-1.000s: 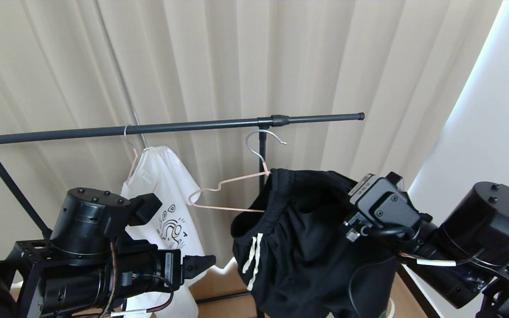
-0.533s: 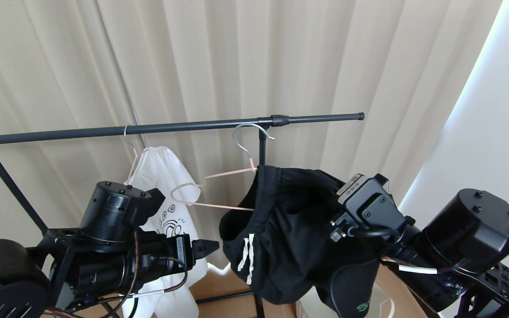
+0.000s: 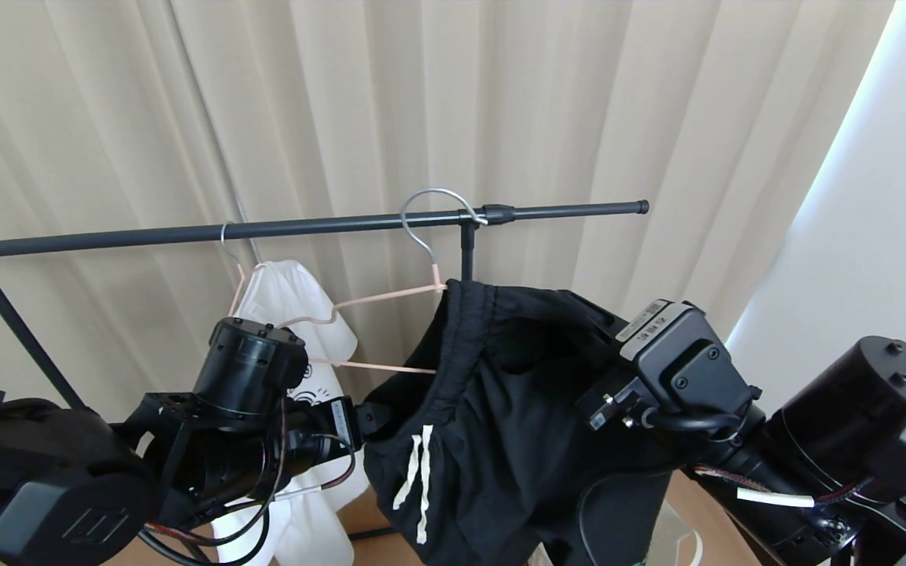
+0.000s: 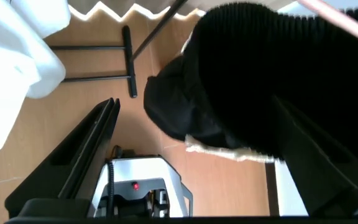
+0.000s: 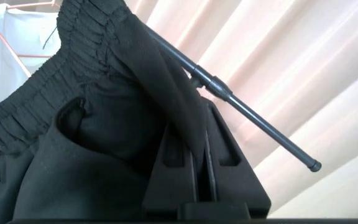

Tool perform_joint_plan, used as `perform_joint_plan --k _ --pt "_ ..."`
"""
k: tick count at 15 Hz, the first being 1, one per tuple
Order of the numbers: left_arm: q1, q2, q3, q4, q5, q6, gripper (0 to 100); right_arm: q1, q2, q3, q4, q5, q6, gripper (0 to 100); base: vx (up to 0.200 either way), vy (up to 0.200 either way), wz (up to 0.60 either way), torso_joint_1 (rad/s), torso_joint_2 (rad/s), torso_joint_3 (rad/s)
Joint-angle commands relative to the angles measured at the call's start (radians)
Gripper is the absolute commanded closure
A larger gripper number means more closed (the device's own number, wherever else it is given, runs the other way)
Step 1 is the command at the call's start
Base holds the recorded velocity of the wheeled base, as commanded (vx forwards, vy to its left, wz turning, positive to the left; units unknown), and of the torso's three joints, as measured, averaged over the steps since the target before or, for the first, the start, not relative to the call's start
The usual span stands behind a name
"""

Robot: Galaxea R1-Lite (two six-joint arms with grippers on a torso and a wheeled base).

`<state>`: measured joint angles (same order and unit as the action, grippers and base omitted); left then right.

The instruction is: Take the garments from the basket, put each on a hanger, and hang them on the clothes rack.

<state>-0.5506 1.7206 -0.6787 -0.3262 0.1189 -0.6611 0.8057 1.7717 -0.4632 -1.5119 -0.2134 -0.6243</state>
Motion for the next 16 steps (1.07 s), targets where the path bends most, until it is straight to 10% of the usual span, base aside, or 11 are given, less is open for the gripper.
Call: perform_joint_plan --k 1,11,12,16 --pt "0.003 0.025 -0.001 -0.007 0.005 -0.002 0 0.021 -0.024 0.003 0.001 0.0 0.0 100 0.0 0.0 0.0 0.0 0.0 0.0" --pt "0.0 0.096 0.007 -0.073 0.103 -0.005 0 0.029 -0.058 0.003 0.007 0.0 0.0 100 0.0 0.0 0.0 0.0 0.0 0.0" --pt "0.0 0.096 0.007 -0.074 0.103 -0.005 100 0.029 -0.057 0.003 0.007 0.0 0.0 100 0.0 0.0 0.0 0.0 0.0 0.0" --pt "-0.006 0.091 0.016 -0.074 0.102 -0.002 100 0.029 -0.054 0.003 0.009 0.0 0.0 100 0.0 0.0 0.0 0.0 0.0 0.0"
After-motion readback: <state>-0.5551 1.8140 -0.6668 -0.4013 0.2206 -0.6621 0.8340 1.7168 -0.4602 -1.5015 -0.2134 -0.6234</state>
